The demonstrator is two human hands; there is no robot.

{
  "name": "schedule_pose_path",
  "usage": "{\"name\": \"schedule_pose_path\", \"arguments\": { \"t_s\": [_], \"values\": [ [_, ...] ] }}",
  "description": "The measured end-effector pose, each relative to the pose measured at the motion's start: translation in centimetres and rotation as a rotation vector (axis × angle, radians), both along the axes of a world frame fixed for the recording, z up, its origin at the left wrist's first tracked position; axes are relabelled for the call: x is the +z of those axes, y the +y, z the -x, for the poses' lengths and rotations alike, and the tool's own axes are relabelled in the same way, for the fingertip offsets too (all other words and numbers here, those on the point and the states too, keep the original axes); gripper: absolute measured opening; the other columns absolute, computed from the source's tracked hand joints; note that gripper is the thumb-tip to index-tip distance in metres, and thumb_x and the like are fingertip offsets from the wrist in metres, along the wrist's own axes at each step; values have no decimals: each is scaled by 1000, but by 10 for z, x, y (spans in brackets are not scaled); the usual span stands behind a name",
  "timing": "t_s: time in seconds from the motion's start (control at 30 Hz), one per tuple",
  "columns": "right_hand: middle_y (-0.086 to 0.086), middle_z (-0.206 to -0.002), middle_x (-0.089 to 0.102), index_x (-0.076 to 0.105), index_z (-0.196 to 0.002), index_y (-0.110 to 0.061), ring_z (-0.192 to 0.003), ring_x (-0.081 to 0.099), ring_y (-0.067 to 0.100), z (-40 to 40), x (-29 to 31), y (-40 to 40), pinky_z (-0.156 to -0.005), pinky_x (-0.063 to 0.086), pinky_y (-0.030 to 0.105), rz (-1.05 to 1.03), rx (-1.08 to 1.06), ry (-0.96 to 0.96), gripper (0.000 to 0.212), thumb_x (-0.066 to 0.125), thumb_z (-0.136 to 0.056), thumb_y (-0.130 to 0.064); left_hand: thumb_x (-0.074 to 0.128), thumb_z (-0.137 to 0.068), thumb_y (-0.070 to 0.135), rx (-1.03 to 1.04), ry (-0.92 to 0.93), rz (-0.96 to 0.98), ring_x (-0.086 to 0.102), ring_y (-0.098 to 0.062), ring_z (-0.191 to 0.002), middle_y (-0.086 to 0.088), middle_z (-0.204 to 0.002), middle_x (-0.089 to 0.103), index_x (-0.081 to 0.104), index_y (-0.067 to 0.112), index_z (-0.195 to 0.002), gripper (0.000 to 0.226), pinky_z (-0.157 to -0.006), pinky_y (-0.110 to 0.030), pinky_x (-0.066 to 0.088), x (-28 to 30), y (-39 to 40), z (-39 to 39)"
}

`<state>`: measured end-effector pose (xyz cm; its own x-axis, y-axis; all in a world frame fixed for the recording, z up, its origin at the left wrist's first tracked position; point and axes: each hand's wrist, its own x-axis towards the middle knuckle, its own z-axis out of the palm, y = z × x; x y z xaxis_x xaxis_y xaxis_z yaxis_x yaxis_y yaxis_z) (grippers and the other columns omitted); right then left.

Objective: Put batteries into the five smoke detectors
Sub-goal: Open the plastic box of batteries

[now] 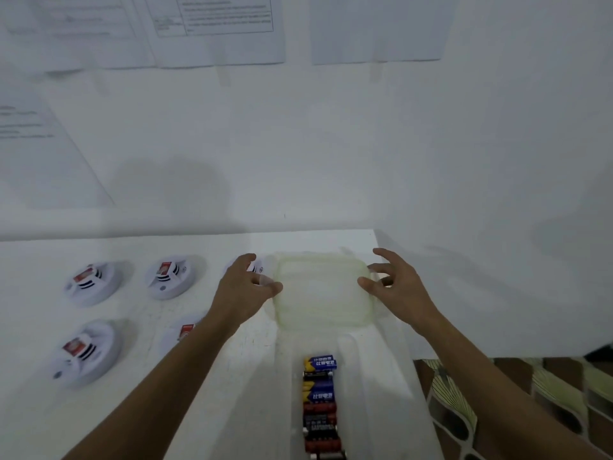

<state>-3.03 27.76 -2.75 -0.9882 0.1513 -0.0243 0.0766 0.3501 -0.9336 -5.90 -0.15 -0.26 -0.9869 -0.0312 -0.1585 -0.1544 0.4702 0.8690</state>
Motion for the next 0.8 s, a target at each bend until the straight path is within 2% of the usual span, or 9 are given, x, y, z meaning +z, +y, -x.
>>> {"name": "schedule_pose_path", "arguments": {
  "t_s": [0.1,0.2,0.3,0.37,0.47,0.6,0.67,0.73,0.8],
  "values": [
    [1,-116,63,51,-137,-25,-77,62,16,10,8,2,-58,53,14,34,0,21,60,78,-84,-19,80,-78,17,-13,25,-14,70,-22,-72,3,-88,69,35,15,-145,80,-70,-31,56,16,4,7],
    [1,-114,63,51,-137,-23,-79,62,19,25,20,5,-57,54,15,60,-9,60,61,79,-83,-16,78,-80,17,-21,65,-12,70,-17,-66,1,-91,70,35,17,-144,77,-57,-23,50,33,8,24],
    [-5,-119,64,51,-137,-24,-83,63,17,49,30,12,-69,57,18,121,-1,100,65,82,-80,-16,78,-79,18,-18,85,-34,72,-18,-66,2,-97,69,36,22,-144,77,-58,-29,53,40,11,52],
    [-6,-125,63,50,-137,-23,-80,63,12,68,32,18,-76,59,22,172,27,101,69,83,-78,-11,79,-79,17,-11,96,-49,72,-22,-66,0,-107,64,38,22,-143,77,-70,-31,57,37,13,71],
    [0,-130,63,48,-140,-18,-75,63,10,92,26,26,-75,59,23,171,80,73,73,82,-77,-3,80,-77,15,-25,121,-17,71,-23,-64,-2,-117,61,41,23,-142,76,-84,-38,58,24,19,93],
    [5,-129,64,48,-140,-13,-75,61,12,114,8,31,-65,54,15,129,88,16,72,80,-77,1,80,-77,14,-65,84,63,67,-19,-59,0,-120,61,42,24,-142,76,-71,-26,55,3,27,109],
    [3,-130,65,48,-140,-16,-76,61,11,120,-7,34,-67,53,14,63,94,-10,73,82,-77,-3,80,-78,16,-101,67,152,65,-21,-70,-4,-122,61,40,20,-144,77,-77,-28,55,-8,31,114],
    [1,-129,65,47,-141,-18,-77,59,11,125,-20,35,-71,51,12,-28,107,-21,75,84,-76,-7,79,-79,18,-146,58,266,63,-26,-95,-9,-123,60,35,16,-146,80,-93,-28,47,-17,35,117],
    [0,-129,64,47,-142,-19,-79,59,11,128,-29,35,-74,47,8,-132,121,-16,75,84,-77,-10,77,-80,19,-189,44,374,56,-28,-112,-13,-122,59,29,13,-148,83,-94,-27,40,-21,40,119]
  ]
}}
